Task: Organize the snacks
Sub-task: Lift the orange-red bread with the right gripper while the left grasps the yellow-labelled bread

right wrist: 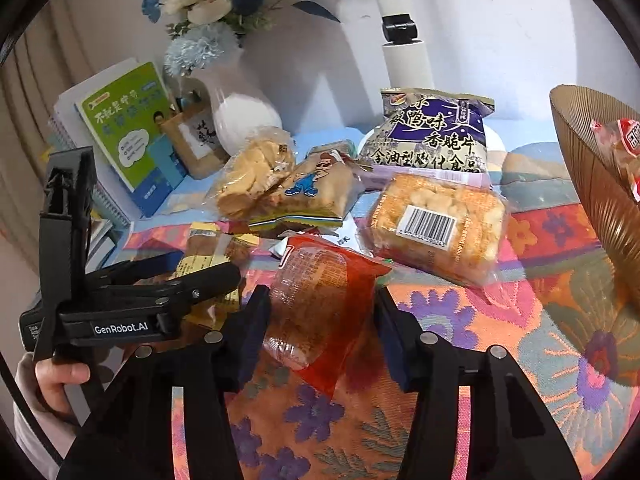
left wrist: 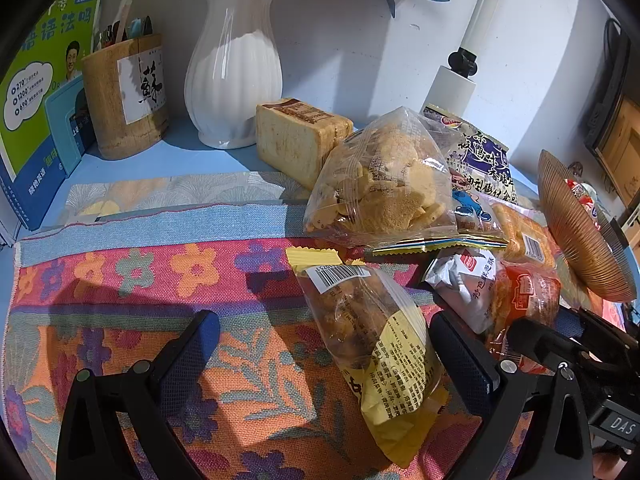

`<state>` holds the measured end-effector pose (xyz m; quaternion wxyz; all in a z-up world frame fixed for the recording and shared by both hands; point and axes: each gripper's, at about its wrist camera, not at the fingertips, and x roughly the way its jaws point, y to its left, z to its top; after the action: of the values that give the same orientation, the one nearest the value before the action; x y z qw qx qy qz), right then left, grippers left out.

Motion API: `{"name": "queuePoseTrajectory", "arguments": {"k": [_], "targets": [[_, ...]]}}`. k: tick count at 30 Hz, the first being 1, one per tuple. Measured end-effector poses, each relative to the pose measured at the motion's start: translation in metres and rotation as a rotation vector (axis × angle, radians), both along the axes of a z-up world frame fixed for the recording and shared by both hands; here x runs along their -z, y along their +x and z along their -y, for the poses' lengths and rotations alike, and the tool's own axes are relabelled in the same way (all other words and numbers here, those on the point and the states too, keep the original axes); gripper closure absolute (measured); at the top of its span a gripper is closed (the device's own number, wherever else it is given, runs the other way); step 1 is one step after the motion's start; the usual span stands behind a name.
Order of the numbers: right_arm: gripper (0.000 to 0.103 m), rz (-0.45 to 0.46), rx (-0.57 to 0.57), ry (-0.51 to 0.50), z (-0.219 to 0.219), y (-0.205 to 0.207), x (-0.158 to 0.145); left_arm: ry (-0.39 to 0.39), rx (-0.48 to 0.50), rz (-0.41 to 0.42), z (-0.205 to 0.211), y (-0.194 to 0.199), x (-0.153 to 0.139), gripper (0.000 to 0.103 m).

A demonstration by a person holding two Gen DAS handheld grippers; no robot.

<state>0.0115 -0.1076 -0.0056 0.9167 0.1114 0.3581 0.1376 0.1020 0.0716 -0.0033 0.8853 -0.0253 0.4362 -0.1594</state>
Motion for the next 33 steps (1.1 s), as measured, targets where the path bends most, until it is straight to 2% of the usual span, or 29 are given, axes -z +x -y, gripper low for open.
{"name": "queuePoseTrajectory", "arguments": {"k": [5, 11, 16, 30, 31, 32, 33], "targets": [[0.055, -0.003, -0.01, 0.037, 0.003, 0.001, -0.001, 0.0, 0.0, 0.0, 0.0, 0.0, 0.0, 0.0], [0.055, -0.011, -0.018, 0.035, 0.004, 0.002, -0.001, 0.001, 0.0, 0.0, 0.0, 0.0, 0.001, 0.0], [0.055, -0.067, -0.034, 0.049, 0.003, 0.01, 0.006, 0.01, -0.006, 0.001, 0.003, 0.001, 0.0, 0.0], [0.057, -0.052, -0.044, 0.056, 0.001, 0.005, 0.004, 0.018, -0.01, 0.016, 0.006, 0.0, -0.001, 0.001], [0.058, -0.047, -0.045, 0.064, 0.002, 0.004, 0.003, 0.013, 0.0, 0.025, 0.007, -0.002, -0.003, 0.011], [0.058, -0.043, -0.045, 0.07, 0.003, 0.003, 0.003, -0.005, 0.018, 0.036, 0.007, -0.004, -0.005, 0.037], [0.059, -0.038, -0.045, 0.077, 0.005, 0.002, 0.002, -0.063, 0.059, 0.043, 0.007, -0.007, -0.007, 0.053]]}}
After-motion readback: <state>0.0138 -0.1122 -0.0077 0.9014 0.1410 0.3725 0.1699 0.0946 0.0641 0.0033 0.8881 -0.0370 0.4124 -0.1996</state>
